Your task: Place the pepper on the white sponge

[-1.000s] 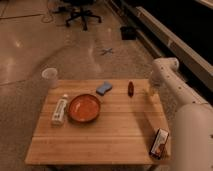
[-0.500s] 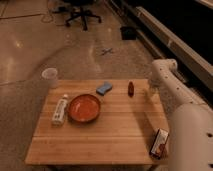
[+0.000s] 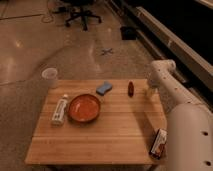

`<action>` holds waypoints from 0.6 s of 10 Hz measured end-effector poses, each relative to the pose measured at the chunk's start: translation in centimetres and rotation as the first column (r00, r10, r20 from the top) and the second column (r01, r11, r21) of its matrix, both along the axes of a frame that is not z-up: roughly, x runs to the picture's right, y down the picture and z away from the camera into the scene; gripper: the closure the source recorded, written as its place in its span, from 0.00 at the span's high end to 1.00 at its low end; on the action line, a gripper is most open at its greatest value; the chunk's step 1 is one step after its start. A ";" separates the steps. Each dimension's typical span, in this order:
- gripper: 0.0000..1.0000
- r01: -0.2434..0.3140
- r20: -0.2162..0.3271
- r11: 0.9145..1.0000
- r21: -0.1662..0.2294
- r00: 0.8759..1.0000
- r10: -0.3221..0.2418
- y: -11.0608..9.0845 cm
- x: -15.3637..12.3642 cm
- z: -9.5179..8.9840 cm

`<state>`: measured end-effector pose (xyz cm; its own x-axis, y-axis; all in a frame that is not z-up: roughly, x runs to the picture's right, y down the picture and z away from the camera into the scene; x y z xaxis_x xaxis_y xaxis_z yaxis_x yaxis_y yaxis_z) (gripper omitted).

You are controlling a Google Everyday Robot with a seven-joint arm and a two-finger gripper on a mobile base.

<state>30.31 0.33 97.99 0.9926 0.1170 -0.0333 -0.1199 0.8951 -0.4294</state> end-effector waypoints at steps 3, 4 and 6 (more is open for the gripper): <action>0.65 0.001 0.000 1.000 -0.001 1.000 -0.001 0.2 -0.3 0.7; 0.65 0.000 -0.004 1.000 -0.001 1.000 0.000 0.2 -0.1 0.7; 0.65 0.005 -0.008 1.000 -0.001 1.000 -0.005 0.5 -0.1 1.4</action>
<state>30.17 0.87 99.39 0.9928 0.1122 -0.0413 -0.1190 0.8951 -0.4297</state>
